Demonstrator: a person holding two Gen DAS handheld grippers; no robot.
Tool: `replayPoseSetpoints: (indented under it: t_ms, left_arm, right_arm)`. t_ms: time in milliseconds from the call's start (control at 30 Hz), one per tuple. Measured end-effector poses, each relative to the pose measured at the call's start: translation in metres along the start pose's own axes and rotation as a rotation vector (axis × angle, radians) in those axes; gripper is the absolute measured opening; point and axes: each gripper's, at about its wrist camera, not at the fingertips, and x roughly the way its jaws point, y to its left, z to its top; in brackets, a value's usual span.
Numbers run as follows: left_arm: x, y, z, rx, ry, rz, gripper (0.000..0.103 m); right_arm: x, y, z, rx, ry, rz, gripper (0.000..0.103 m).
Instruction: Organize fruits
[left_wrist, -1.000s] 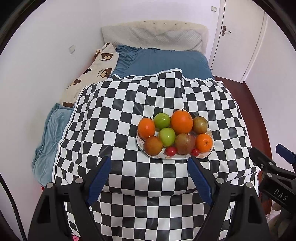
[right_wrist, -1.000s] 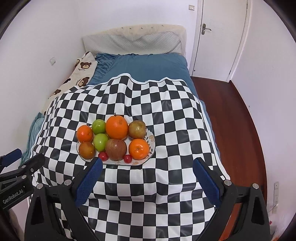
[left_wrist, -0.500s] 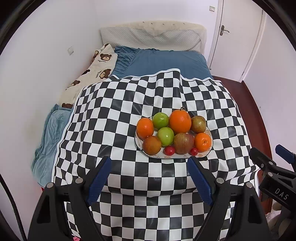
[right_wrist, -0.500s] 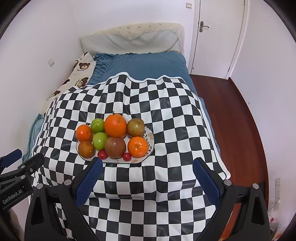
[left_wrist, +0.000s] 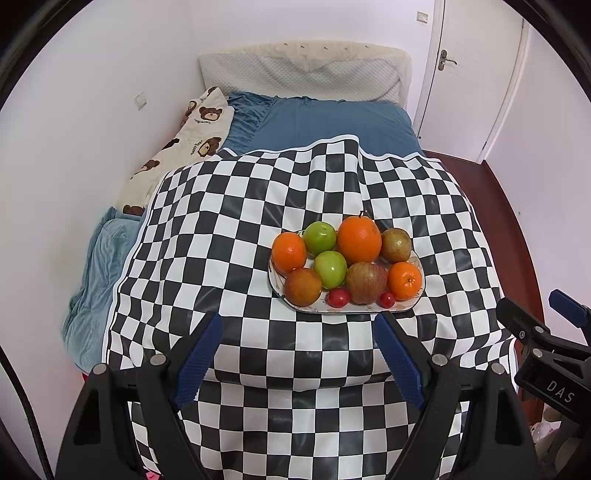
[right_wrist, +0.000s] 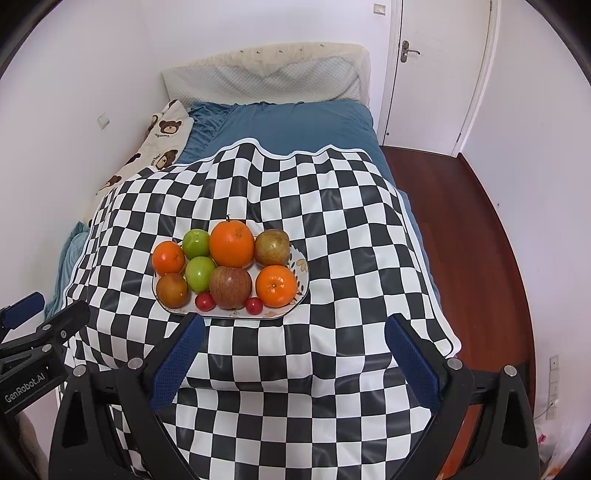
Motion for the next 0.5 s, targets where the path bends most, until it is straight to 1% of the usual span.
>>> replayPoseSetpoints:
  t_ms: [500]
  left_arm:
    - [0.0006,-0.0019,-0.0009,0.007,-0.002,-0.004,0.083]
  right_arm:
    - [-0.002,0.0004,-0.0004,-0.003,-0.002,-0.001,0.1]
